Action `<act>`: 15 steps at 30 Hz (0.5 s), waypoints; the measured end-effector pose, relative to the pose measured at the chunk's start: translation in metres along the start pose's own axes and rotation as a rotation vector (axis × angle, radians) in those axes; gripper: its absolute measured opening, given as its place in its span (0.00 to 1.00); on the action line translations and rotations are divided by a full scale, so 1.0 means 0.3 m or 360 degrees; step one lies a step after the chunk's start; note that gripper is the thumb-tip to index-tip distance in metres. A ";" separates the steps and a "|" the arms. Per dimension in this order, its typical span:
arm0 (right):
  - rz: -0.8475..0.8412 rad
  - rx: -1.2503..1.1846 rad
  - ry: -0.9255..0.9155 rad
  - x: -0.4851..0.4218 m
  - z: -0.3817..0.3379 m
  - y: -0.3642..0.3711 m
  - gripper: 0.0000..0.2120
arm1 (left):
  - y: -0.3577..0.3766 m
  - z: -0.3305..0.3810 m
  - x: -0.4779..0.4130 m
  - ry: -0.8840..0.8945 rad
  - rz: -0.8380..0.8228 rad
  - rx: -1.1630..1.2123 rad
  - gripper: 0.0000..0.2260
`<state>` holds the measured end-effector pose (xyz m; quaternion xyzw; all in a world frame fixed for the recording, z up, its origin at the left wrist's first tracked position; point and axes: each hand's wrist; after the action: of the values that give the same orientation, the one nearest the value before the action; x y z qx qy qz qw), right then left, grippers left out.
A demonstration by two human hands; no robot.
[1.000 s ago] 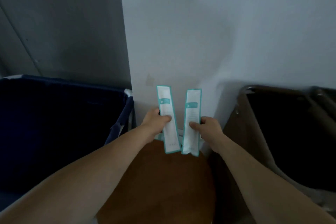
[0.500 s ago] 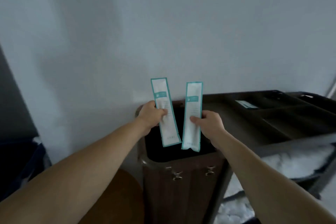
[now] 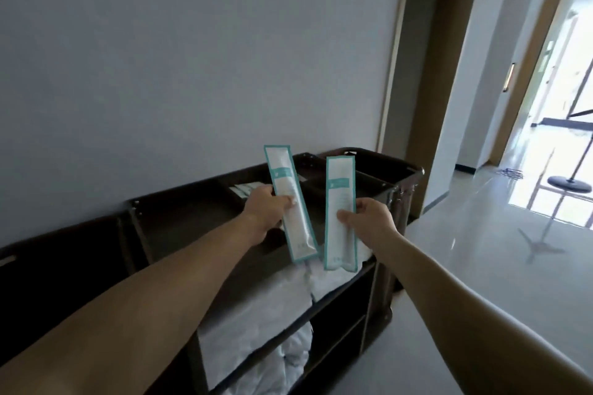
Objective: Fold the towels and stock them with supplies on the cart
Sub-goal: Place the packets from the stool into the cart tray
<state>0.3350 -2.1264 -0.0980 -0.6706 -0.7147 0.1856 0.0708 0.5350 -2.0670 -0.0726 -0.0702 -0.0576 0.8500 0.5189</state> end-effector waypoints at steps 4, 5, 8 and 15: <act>0.0080 0.0000 0.0054 -0.151 0.081 -0.075 0.07 | 0.182 0.006 -0.150 0.0003 -0.0092 0.0081 0.09; 0.0089 0.0000 0.0054 -0.194 0.090 -0.087 0.07 | 0.224 0.006 -0.197 0.0010 -0.0105 0.0110 0.09; 0.0140 0.0024 0.0022 -0.343 0.112 -0.115 0.07 | 0.333 0.004 -0.348 0.0032 -0.0143 0.0177 0.10; 0.0225 0.0069 0.0009 -0.742 0.117 -0.138 0.08 | 0.458 0.035 -0.714 0.0002 -0.0147 0.0270 0.05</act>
<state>0.3043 -2.3530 -0.0825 -0.7183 -0.6611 0.2037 0.0739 0.5098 -2.3204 -0.0730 -0.0238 0.0119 0.8270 0.5615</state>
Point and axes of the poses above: each hand's wrist, its own x-axis away from the middle knuckle, its own y-axis out of the palm, z = x × y, and after that the axes turned 2 degrees about z, right-handed
